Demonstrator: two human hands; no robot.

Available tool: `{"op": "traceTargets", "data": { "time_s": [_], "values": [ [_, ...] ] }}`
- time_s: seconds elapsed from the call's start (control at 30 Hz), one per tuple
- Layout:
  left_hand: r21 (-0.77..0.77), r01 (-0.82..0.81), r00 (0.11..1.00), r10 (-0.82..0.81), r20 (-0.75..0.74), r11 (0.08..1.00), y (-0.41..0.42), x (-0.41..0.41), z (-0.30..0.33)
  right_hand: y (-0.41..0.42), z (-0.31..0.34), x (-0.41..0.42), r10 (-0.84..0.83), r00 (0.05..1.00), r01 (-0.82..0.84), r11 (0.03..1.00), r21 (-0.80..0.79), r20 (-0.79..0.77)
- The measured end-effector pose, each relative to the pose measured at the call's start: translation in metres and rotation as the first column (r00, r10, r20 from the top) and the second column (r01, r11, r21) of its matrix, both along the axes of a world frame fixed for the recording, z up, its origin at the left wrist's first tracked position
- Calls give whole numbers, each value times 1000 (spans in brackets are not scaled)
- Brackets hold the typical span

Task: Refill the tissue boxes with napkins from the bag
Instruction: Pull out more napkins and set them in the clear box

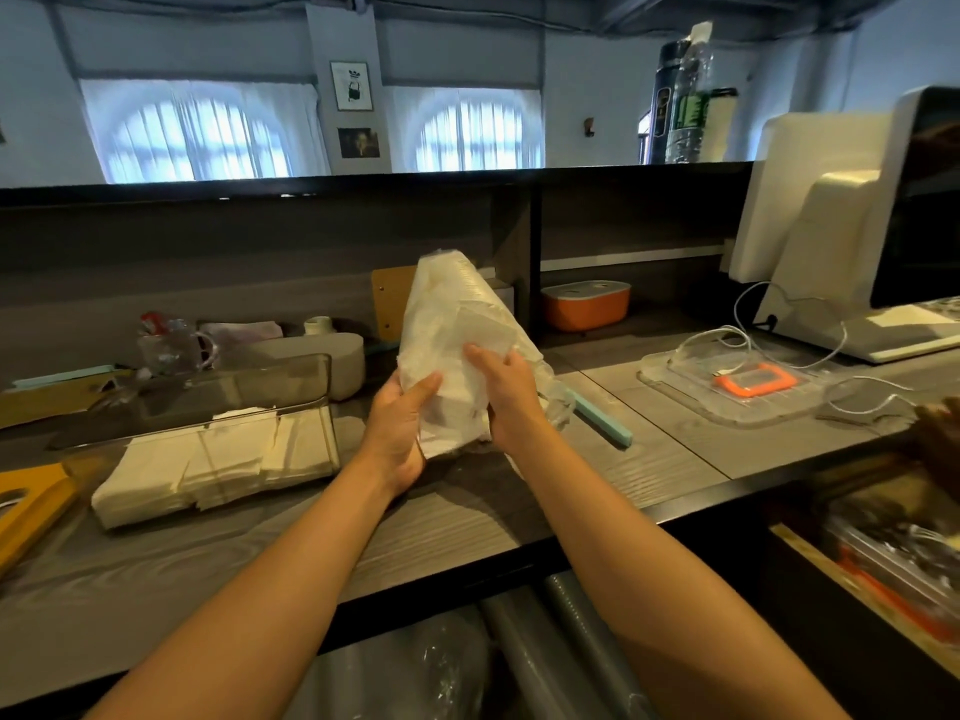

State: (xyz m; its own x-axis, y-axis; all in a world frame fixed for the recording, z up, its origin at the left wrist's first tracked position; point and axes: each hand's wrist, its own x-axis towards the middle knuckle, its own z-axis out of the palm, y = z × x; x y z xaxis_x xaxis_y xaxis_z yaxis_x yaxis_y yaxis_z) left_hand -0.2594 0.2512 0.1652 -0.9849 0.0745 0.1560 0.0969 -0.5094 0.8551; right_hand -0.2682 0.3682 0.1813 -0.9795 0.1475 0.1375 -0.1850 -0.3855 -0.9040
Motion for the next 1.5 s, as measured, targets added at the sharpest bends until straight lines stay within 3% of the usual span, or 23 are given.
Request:
{"op": "traceTargets", "data": {
  "time_s": [0.13,0.27,0.37,0.43,0.5,0.57,0.8,1.03,1.13,1.27,1.43,1.5],
  "values": [
    [44,32,998,-34,55,999,-5,-4,3,15,4,-1,-85,995,77,983,-166,-45],
    [59,-31,995,26,91,998,-12,-12,2,21,7,3,3,994,-25,979,-201,-112],
    [102,51,990,-64,126,993,-13,-14,0,14,7,6,96,986,-102,994,-39,-135],
    [163,100,982,-123,143,982,-14,-11,1,8,7,7,79,988,-48,973,224,-135],
    [203,115,980,-145,136,972,-15,-9,1,4,4,4,45,988,36,866,499,-151],
    [191,128,978,-156,142,973,-15,-7,2,1,2,3,51,985,60,798,599,-166],
    [-2,40,992,-39,123,999,-8,-5,0,-2,0,8,180,966,-20,766,642,-186],
    [200,-94,968,42,249,975,-22,-31,-6,-1,6,-2,90,996,-88,857,508,21],
    [243,-126,963,59,263,962,-29,-35,-8,4,3,1,196,980,-150,828,540,-30],
    [256,-143,956,67,285,956,-27,-34,-9,11,-1,0,335,940,-321,809,493,63],
    [284,-138,948,43,315,949,-24,-31,-7,16,2,1,379,917,-398,848,348,125],
    [293,-136,944,34,327,946,-24,-29,-6,20,2,-1,323,931,-361,882,303,169]
  ]
}}
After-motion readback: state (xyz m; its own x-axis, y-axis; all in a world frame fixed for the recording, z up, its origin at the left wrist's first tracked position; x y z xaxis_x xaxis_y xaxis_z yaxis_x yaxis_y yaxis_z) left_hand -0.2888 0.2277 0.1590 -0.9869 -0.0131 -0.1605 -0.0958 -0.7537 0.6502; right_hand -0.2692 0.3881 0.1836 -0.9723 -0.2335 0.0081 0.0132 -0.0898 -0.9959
